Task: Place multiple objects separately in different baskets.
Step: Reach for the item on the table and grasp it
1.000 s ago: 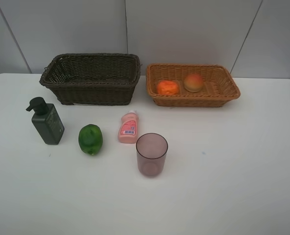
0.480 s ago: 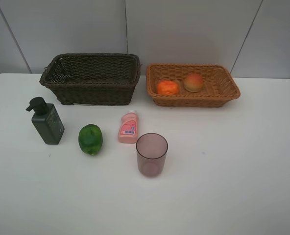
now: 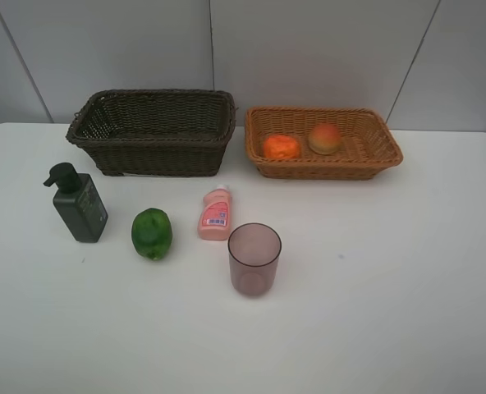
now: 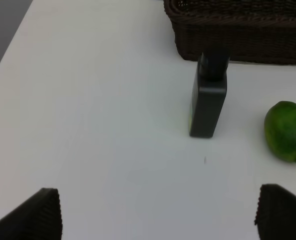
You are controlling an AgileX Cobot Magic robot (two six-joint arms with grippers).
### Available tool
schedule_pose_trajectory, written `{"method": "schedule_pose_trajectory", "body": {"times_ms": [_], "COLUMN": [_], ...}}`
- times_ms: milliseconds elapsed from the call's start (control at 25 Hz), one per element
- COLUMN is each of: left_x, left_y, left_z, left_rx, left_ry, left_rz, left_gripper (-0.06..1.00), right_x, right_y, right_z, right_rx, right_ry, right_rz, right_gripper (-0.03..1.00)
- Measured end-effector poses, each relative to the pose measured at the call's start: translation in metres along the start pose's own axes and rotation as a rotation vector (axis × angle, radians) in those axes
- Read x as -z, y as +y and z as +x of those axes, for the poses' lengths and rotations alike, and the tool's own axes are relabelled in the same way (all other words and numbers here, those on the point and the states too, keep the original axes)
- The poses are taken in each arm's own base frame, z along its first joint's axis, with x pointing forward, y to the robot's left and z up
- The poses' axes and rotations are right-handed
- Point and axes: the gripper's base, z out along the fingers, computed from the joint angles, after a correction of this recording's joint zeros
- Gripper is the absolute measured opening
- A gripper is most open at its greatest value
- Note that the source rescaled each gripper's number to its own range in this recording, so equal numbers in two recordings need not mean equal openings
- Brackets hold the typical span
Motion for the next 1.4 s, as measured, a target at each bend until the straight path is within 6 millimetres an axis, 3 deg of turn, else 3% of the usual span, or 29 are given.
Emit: {"method": "schedule_pose_trajectory", "body": {"times_ms": [560, 680, 880, 1120, 1400], "left_x": [0.0, 0.002, -0.002, -0.041, -0.102], "left_y": [0.001, 0.0, -0.006, -0.023, -0.06], "left_z": [-0.002, -0.021, -0.073, -0.119, -0.135], "left_rx": [-0.036, -0.04, -0.095, -0.245, -0.45], "left_ry": [-0.002, -0.039, -0.026, 0.138, 0.37], "left_rz": [0.04, 0.046, 0.058, 0.157, 0.305], "left_gripper": [1.0, 1.0, 1.0, 1.0, 1.0], "right_x": [0.0, 0.0, 0.0, 0.0, 0.0], "right_y": [0.0, 0.0, 0.0, 0.0, 0.0], "right_z": [0.0, 0.0, 0.0, 0.0, 0.0], "right_rx": [0.0, 0.0, 0.0, 0.0, -0.001], "right_ry": [0.0, 0.0, 0.0, 0.0, 0.0], "right_rz": [0.0, 0.0, 0.0, 0.0, 0.0], "right_gripper": [0.97, 0.97, 0.97, 0.97, 0.97]}}
